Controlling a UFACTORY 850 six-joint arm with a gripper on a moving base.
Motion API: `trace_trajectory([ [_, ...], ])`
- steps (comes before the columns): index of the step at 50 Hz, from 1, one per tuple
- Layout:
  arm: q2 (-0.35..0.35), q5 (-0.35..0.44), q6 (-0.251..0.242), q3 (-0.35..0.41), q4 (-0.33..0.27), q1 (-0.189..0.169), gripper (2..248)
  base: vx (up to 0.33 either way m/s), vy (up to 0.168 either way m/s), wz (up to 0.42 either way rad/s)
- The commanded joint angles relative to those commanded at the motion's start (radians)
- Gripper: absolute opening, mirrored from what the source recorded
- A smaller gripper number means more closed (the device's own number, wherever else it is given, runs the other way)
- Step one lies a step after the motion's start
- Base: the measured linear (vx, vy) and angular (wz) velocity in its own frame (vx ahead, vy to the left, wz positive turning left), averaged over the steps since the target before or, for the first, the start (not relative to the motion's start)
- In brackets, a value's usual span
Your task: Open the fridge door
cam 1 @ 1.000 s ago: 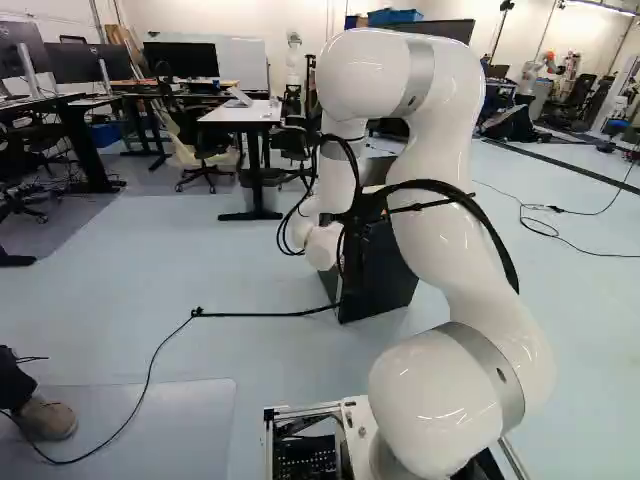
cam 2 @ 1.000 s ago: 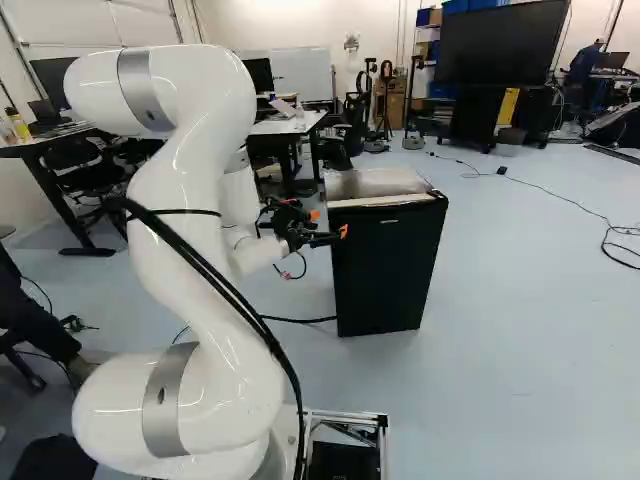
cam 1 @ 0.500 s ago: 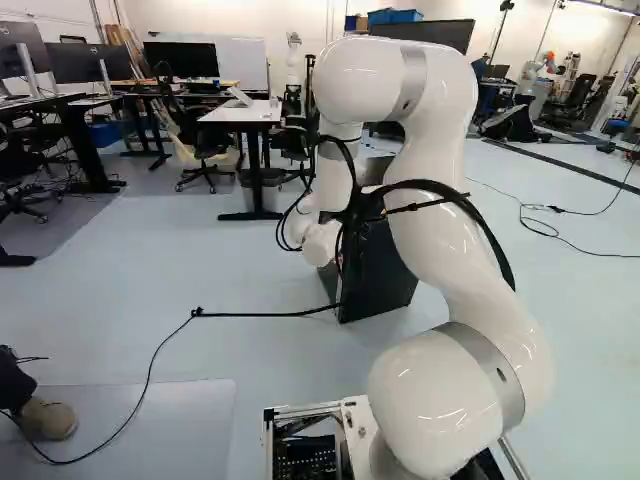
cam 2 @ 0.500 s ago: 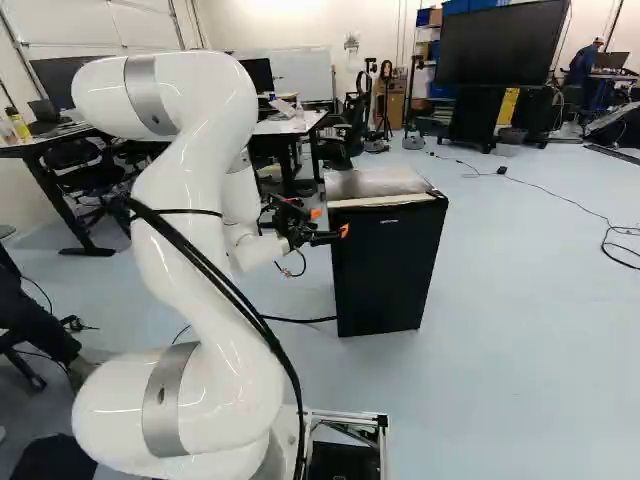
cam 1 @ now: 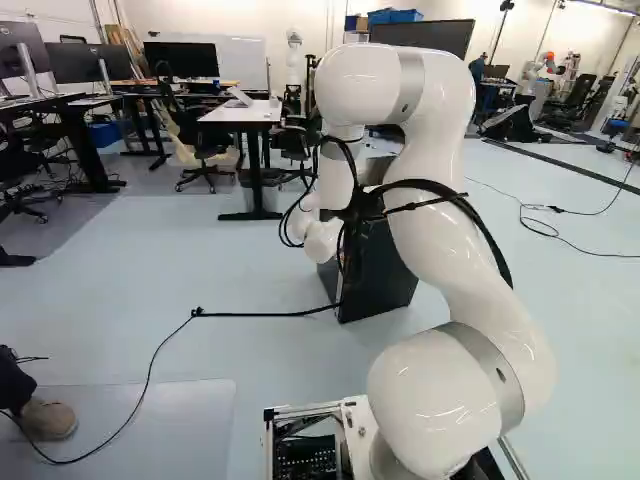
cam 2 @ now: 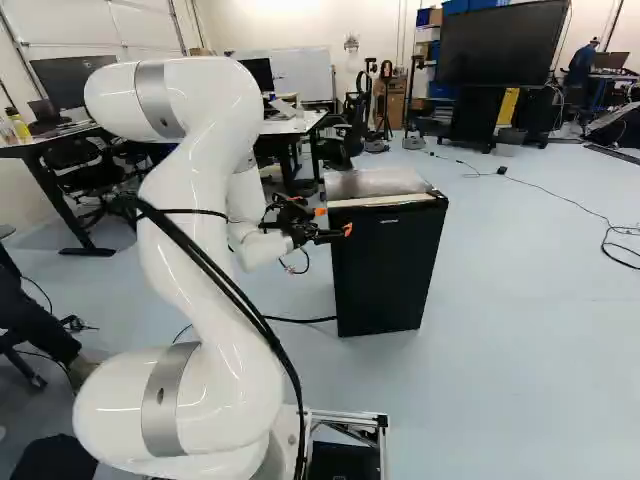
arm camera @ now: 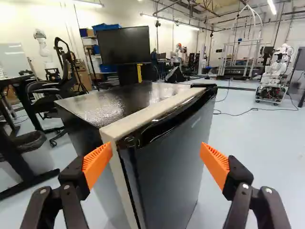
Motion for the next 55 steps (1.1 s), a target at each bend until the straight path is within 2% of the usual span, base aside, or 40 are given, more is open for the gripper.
trace_trajectory([
  [15,0.034,0.000,0.000,0.057,0.000,-0.029,247,-0.003,0.006,0.021],
  [29,0.082,0.000,0.000,0.137,0.004,-0.029,247,0.006,-0.005,-0.022],
  [55,0.175,0.000,0.000,0.290,0.107,-0.014,247,0.000,0.000,0.001],
])
